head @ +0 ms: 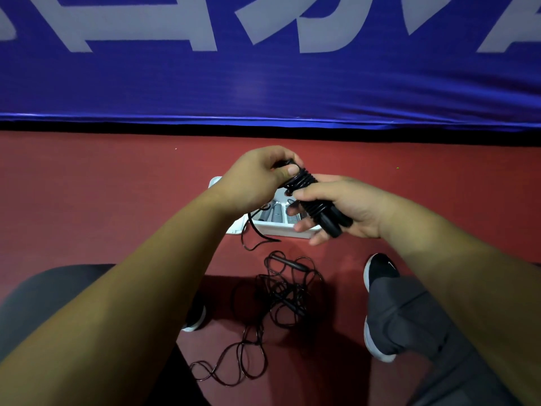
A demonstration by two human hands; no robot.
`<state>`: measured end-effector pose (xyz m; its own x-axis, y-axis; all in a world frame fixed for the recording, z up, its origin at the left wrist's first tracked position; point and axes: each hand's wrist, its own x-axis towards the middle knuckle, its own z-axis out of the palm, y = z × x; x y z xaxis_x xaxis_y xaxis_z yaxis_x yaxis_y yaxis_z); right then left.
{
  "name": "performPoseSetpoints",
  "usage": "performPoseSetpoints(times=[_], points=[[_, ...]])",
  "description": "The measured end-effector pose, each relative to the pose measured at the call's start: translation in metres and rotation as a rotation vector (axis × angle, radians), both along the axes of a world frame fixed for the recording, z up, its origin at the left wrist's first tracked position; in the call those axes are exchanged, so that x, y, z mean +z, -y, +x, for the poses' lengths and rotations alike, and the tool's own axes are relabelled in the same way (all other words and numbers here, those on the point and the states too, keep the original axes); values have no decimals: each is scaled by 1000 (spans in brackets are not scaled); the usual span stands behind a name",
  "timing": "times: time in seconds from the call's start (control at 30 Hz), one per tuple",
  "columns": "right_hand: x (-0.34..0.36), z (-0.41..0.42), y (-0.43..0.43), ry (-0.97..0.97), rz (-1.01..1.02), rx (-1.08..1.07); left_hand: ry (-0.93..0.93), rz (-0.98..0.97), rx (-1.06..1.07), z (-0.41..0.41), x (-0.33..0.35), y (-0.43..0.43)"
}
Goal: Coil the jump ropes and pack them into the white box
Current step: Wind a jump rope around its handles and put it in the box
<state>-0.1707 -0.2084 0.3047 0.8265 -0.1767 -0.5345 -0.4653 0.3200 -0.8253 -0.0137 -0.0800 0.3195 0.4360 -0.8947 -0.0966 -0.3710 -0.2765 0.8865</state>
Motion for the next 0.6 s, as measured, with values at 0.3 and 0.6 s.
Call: performPoseSetpoints(times=[0.3, 0.6], points=[[-13, 4, 5, 15, -36, -100, 255, 218, 171, -1, 2, 3], [-17, 6, 9, -21, -70, -203, 121, 165, -106, 3, 17, -6]])
